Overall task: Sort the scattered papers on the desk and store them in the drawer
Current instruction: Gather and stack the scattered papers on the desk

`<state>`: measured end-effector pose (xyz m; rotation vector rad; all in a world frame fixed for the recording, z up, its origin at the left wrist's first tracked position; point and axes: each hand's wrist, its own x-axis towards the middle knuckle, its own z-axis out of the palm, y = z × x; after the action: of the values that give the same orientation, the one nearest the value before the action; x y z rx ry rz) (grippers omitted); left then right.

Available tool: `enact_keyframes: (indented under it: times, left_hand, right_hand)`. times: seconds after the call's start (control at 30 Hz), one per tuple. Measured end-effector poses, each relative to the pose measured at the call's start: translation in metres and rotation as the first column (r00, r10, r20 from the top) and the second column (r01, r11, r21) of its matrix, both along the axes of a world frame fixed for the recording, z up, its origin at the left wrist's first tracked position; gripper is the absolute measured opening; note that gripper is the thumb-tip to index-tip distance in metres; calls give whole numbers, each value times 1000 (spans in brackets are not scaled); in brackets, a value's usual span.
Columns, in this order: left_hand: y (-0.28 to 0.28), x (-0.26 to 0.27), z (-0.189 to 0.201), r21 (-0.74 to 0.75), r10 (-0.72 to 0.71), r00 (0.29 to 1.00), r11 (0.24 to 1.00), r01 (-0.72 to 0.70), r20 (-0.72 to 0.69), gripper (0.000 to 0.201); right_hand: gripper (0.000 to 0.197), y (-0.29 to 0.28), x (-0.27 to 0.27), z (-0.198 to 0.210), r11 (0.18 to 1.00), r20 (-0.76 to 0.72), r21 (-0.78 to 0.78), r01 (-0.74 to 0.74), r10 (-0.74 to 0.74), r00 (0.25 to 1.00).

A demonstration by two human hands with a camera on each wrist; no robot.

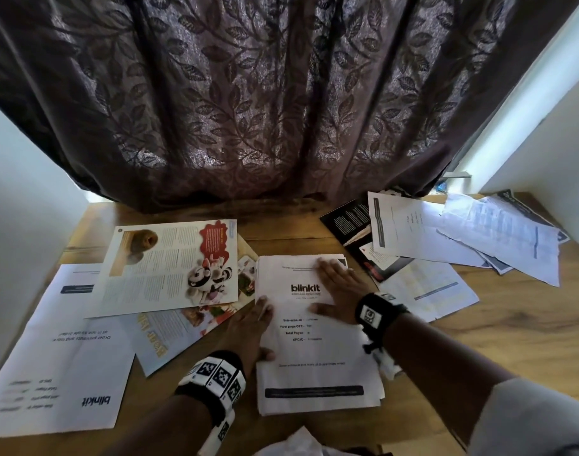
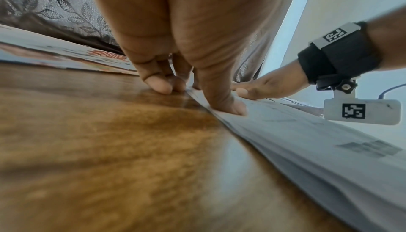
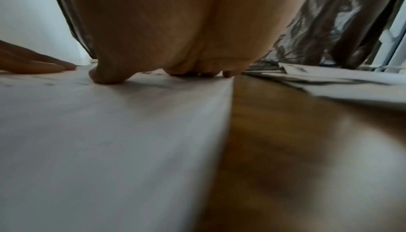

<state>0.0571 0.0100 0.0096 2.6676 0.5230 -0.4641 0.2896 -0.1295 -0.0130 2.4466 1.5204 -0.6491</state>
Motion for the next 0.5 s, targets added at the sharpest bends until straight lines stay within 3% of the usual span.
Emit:
enact_keyframes:
  times: [0.07,0.2,0.33,0.5]
  left_hand:
    - [-1,1,2,6,-10,1000,1000,10,-5,96]
    - [-2,1,3,17,-23,1000,1000,23,9,93]
    - [-1,1,-5,19,9,1000,1000,-9,5,94]
    - [1,3,-14,-8,4,1000,1000,-4,31,98]
  right_hand:
    - [107,-5,7,9,999,21,-48,6,-5,1000]
    - [100,1,-43,26,991,-72,76,-114,119,990]
    - [111,-15,-94,6,966,-128,25,-257,258,958]
    - [133,-64,-64,8,996,-107,-37,-83,79,991]
